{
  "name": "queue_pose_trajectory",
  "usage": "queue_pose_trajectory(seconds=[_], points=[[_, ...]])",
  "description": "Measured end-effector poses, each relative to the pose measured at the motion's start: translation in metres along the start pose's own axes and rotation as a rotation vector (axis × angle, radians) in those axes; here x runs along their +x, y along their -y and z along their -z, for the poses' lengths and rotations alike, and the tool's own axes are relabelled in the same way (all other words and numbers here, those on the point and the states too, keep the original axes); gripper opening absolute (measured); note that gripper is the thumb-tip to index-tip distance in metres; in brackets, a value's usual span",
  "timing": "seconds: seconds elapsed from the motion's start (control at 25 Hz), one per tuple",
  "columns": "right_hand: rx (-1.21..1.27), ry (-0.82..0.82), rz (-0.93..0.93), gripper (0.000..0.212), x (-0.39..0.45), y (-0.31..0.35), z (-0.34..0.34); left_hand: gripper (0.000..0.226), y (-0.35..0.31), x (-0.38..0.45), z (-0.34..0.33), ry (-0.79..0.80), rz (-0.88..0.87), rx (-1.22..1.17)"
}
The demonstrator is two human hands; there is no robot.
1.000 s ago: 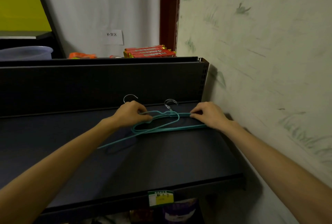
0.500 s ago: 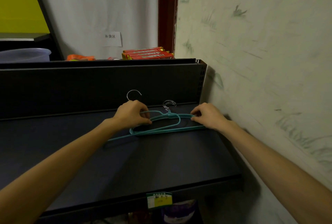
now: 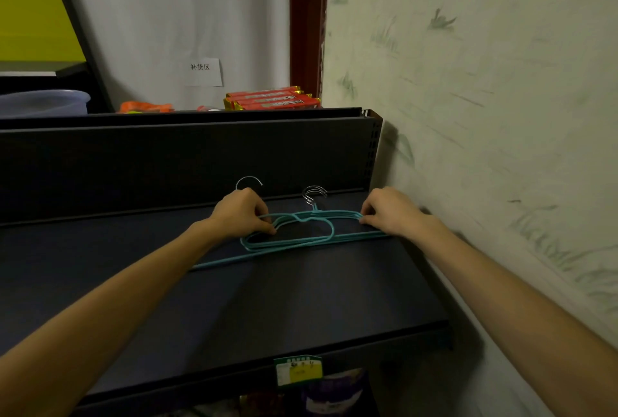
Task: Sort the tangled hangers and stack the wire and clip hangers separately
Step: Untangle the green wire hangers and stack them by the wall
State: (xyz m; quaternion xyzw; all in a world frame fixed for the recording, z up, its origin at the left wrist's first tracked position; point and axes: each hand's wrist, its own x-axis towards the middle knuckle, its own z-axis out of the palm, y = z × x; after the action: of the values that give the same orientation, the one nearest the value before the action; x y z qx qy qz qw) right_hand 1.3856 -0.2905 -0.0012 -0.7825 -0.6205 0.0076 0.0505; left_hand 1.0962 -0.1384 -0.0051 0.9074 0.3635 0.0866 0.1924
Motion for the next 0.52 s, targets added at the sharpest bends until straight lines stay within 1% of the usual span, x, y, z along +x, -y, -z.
queue_pose_trajectory(seconds=[0.08, 0.24, 0.36, 0.52], points=[[-0.04, 0.013, 0.004, 0.02, 0.0018, 0.0017, 0.0011, 0.013, -0.001, -0.0012, -0.0017, -0.018, 0.005, 0.009], [-0.058, 0.095, 0.048, 0.024, 0.0052, -0.0032, 0.0076, 0.014, -0.0007, -0.0046, -0.005, -0.06, 0.002, 0.064], [-0.053, 0.066, 0.084, 0.022, 0.0028, -0.008, 0.0085, 0.013, 0.0001, -0.004, -0.0042, -0.059, -0.01, 0.069], [-0.121, 0.068, 0.096, 0.018, 0.0011, -0.0036, 0.0076, 0.015, 0.0014, -0.0008, -0.0026, -0.042, -0.015, 0.067]])
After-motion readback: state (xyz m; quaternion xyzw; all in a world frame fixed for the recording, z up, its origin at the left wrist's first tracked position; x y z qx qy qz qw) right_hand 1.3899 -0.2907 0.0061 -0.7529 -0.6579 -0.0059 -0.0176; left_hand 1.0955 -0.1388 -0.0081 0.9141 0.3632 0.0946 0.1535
